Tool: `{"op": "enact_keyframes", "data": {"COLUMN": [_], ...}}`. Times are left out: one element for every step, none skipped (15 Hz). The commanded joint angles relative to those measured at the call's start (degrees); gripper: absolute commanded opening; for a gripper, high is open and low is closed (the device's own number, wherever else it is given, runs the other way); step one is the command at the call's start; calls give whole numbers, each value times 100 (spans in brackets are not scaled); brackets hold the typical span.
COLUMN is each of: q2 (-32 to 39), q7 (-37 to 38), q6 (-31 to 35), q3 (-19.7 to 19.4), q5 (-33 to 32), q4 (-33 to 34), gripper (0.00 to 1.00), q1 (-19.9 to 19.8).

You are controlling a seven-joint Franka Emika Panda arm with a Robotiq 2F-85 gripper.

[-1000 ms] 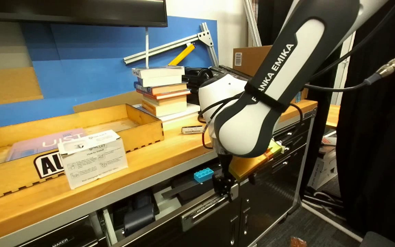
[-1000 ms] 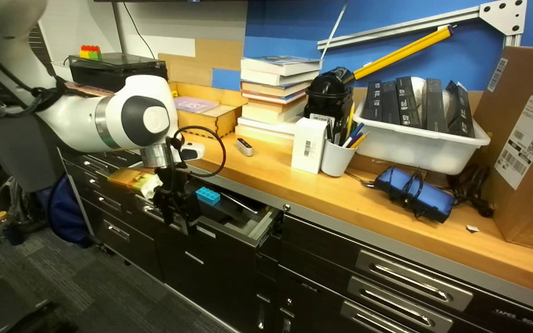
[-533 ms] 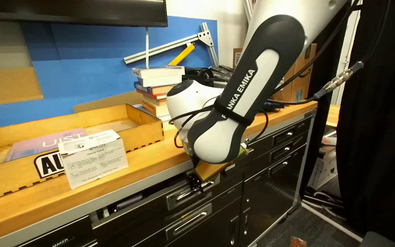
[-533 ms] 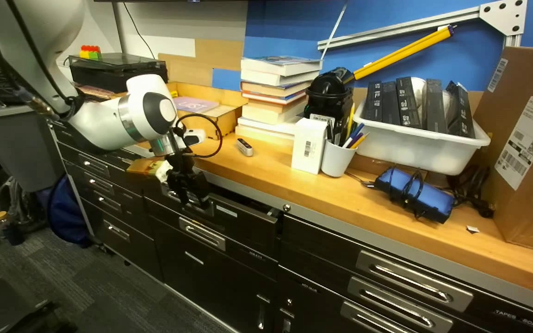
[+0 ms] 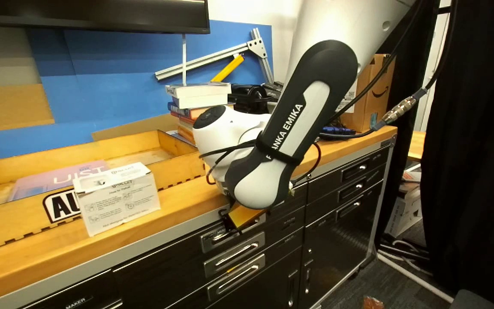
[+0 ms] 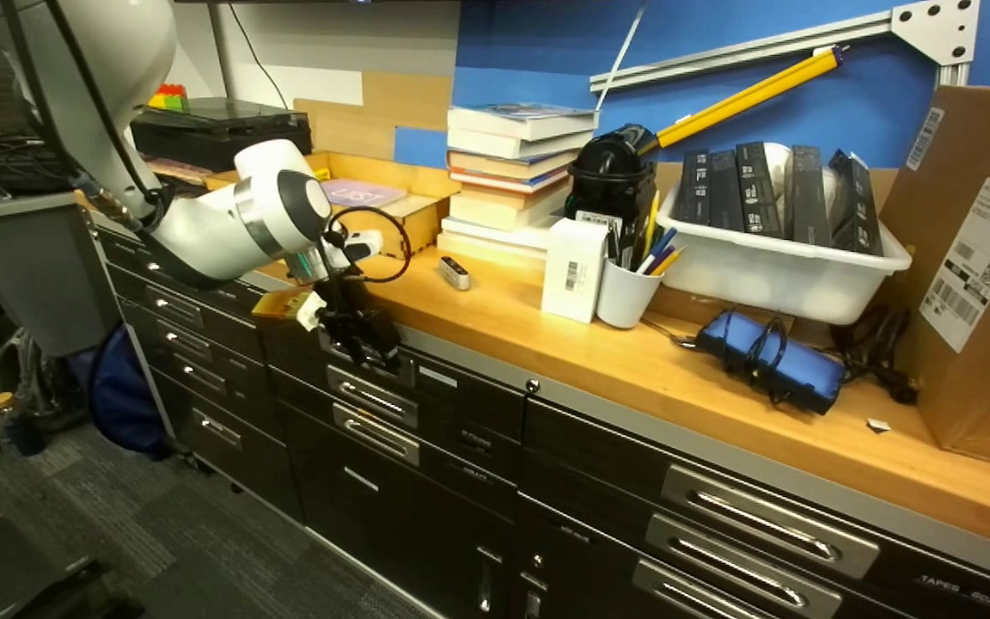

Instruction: Pick up the blue object from the counter and put it in the open drawer and close it

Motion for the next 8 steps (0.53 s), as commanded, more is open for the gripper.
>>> {"op": "enact_keyframes", "data": {"q2": [-282, -468, -617, -855, -1132, -1377, -1651, -1913], "q7": [435, 339, 200, 13, -100, -155, -334, -551], "q6": [178, 121, 46, -34, -66, -65, -150, -245], "q3": [-142, -83, -30, 34, 62, 78, 135, 197], "q5": [-373, -336, -252, -118, -76, -54, 48, 198], "q4": [-73, -220, -317, -463, -623, -748, -849, -926], "gripper": [100, 100, 100, 100, 100, 100, 100, 100], "q1": [67, 14, -38, -114, -173, -226, -297, -376]}}
